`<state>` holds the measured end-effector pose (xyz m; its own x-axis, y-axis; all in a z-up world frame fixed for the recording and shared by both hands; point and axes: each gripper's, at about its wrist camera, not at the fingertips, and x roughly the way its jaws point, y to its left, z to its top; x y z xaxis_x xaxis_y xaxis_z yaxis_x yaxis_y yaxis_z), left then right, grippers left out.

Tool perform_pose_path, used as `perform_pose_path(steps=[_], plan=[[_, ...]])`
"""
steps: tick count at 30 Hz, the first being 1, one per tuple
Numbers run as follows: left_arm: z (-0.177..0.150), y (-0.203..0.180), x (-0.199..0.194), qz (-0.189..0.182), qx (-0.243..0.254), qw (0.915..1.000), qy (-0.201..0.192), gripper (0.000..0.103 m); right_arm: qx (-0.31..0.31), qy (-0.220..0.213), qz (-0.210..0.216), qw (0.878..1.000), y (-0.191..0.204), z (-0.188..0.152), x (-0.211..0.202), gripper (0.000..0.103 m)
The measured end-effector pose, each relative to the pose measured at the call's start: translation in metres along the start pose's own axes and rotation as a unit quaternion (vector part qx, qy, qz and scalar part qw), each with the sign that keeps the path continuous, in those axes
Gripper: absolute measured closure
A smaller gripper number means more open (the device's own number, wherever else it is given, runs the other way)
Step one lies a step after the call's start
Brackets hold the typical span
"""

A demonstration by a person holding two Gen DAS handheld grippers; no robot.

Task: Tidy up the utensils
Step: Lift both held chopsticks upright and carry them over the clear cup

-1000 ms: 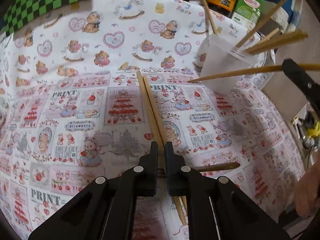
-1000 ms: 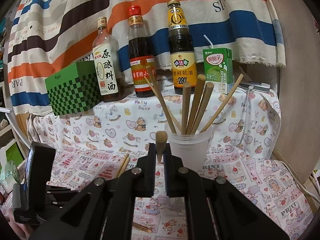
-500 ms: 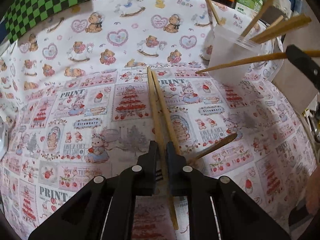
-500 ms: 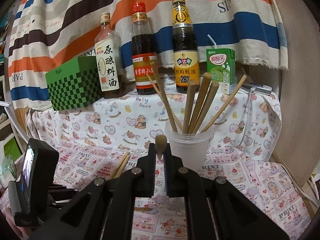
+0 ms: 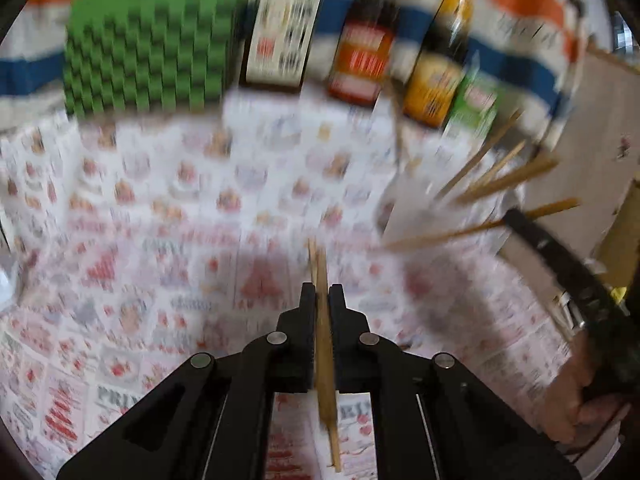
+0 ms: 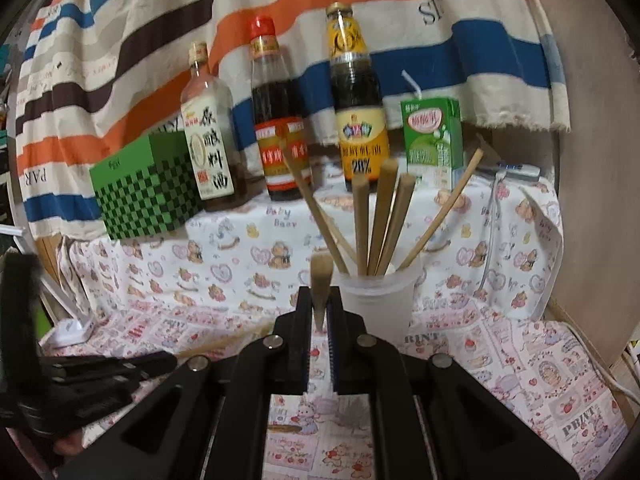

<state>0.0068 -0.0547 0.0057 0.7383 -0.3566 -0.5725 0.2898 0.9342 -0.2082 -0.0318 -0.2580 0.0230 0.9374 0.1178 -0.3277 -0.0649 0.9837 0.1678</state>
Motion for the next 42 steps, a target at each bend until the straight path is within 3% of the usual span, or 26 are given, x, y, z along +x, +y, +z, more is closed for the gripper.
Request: perform_pose_path(steps=[5, 17, 21, 27, 32, 42], plan=[[0.009, 0.005, -0.027, -0.005, -0.002, 0.9976, -0.069, 0.098, -0.005, -0.023, 0.009, 1.0, 0.001, 0.006, -0.009, 0.097], [0.011, 0.008, -0.028, 0.006, -0.002, 0.9972, -0.075, 0.098, -0.025, -0.029, 0.003, 0.999, 0.004, 0.005, -0.009, 0.097], [0.011, 0.005, -0.031, 0.004, 0.007, 0.9964, -0.085, 0.098, -0.001, -0.034, 0.023, 0.999, -0.007, 0.016, -0.018, 0.097], [0.01, -0.004, -0.045, 0.003, 0.028, 0.9924, -0.12, 0.098, 0.051, -0.134, 0.022, 0.989, -0.037, 0.042, -0.064, 0.097], [0.008, -0.008, -0.051, -0.003, 0.032, 0.9896, -0.14, 0.098, 0.113, -0.18, 0.035, 0.977, -0.064, 0.045, -0.074, 0.097], [0.008, -0.004, -0.052, -0.002, 0.018, 0.9882, -0.152, 0.098, 0.075, -0.235, -0.028, 0.969, -0.059, 0.039, -0.075, 0.097]])
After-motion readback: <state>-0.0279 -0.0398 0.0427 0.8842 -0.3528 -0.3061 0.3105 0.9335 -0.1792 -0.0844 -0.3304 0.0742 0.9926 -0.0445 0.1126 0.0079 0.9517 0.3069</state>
